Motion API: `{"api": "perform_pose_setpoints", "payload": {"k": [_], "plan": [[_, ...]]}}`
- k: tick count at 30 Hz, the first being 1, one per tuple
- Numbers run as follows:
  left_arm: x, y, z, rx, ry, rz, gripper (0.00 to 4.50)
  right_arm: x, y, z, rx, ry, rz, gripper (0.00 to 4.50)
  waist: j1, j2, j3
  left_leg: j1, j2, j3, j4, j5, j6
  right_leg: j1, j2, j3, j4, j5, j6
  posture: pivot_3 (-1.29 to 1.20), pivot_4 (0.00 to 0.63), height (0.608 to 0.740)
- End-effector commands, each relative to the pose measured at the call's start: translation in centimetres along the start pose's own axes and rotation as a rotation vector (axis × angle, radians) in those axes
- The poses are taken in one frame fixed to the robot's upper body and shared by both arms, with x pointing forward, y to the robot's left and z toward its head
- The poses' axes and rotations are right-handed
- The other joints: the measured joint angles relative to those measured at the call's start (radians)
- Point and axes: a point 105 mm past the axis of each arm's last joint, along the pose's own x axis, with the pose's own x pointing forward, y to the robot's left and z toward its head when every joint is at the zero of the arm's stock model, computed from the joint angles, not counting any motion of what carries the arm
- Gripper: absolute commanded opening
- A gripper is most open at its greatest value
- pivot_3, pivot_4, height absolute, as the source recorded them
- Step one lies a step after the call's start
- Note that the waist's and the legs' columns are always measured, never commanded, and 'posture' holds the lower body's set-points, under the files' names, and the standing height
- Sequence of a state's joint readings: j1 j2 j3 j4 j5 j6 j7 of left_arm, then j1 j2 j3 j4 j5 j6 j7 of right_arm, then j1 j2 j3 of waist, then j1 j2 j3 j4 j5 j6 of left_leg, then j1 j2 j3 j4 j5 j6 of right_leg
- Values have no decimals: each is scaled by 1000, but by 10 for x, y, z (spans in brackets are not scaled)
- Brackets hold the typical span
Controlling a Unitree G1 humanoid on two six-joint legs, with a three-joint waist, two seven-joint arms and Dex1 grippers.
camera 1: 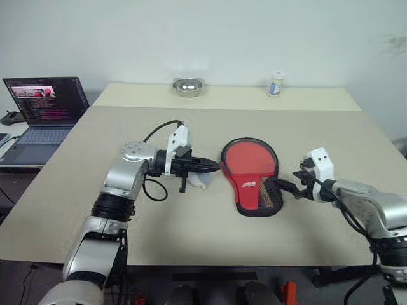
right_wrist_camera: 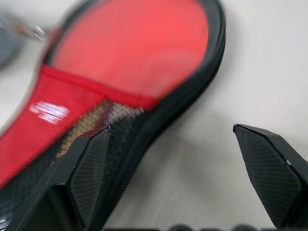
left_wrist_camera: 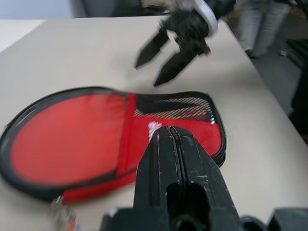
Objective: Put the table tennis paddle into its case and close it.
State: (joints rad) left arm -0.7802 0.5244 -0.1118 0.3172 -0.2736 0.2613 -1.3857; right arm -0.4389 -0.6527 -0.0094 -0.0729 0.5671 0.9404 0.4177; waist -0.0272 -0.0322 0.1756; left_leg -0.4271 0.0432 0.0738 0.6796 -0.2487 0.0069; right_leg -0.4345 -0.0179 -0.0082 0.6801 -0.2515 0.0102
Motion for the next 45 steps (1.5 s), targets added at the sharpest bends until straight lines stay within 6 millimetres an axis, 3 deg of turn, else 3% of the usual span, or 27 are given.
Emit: {"api": "perform_pose_setpoints", "payload": {"k": [1,12,15,23,28,32,38,45], "plan": [[-11,2,14,36,-23,52,30,5,0,11,-31,-35,9,4500,1,0,0,0,0,0,0,0,0,0,0,0,0,0,0,0,150,740],[-16,0,13,30,0,88,30,31,7,-20,-73,106,58,4500,-3,0,0,4,0,0,0,0,0,4,0,0,0,0,0,0,150,740],[-17,0,10,29,12,92,0,39,17,-21,-95,124,91,3906,-5,0,0,12,1,1,-1,0,0,11,0,0,0,-1,1,0,150,740],[-30,-2,-1,12,76,98,0,53,43,-23,-41,147,188,1329,-12,-4,-2,18,5,3,-1,0,0,14,1,1,1,-1,1,0,150,740],[-44,-13,-7,-25,121,54,0,56,66,-6,13,94,259,30,-19,-4,-3,21,6,6,-3,0,0,15,1,2,1,-1,0,0,150,740],[-50,-21,-7,-44,130,18,0,51,93,1,27,72,333,30,-24,-4,-3,21,6,7,-4,0,0,14,0,3,1,-1,-1,0,150,740],[-47,-27,-5,-61,121,-19,0,39,130,-11,65,74,390,30,-23,-4,-3,20,6,7,-8,0,0,12,0,5,1,-2,-3,0,150,740],[-44,-44,-8,-90,147,-123,0,9,140,-39,99,122,392,30,-19,-4,-3,20,4,7,-14,0,-1,11,-1,4,-2,-3,-3,0,150,740]]}}
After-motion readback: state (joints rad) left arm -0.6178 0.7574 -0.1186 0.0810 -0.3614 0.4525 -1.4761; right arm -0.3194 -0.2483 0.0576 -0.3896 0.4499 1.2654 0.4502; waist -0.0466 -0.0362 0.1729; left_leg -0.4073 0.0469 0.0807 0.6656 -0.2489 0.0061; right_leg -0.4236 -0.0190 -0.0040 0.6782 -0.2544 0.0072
